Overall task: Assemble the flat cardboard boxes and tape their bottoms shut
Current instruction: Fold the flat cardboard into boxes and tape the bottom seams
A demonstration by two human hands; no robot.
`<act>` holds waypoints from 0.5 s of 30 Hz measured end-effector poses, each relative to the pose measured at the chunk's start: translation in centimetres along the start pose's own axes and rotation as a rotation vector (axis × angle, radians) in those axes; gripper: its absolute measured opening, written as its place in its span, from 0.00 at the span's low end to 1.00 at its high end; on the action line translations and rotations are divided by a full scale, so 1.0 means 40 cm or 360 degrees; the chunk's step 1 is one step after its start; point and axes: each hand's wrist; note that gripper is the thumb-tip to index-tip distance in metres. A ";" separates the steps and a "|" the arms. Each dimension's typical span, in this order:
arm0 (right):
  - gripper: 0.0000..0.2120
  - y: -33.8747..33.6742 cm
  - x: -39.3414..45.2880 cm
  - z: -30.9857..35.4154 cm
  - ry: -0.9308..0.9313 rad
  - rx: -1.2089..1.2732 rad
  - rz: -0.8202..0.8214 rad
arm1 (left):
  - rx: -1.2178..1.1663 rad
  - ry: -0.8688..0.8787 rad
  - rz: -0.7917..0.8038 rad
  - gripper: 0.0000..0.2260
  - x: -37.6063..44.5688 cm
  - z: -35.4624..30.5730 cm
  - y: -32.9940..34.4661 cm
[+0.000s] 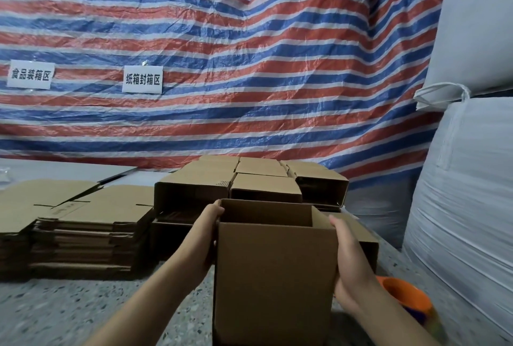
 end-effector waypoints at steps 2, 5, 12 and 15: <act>0.26 -0.007 0.003 0.004 0.0010 0.0070 0.0004 | -0.0035 -0.0031 0.0075 0.16 0.002 -0.005 0.000; 0.26 -0.014 0.014 0.011 0.0019 0.0127 -0.0108 | -0.0019 -0.0070 0.0137 0.15 0.004 -0.015 0.005; 0.27 -0.023 0.024 -0.023 0.0224 0.0071 -0.0313 | -0.0091 -0.0089 0.0126 0.21 0.004 0.008 0.008; 0.32 -0.018 0.020 -0.038 0.0299 0.0213 -0.0301 | -0.0142 -0.0054 0.0120 0.25 -0.003 0.020 0.004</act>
Point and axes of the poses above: each hand's wrist, its own x-axis towards the middle knuckle, its own y-axis out of the palm, z = x × y, and after that the axes turned 13 degrees about -z, right-handed
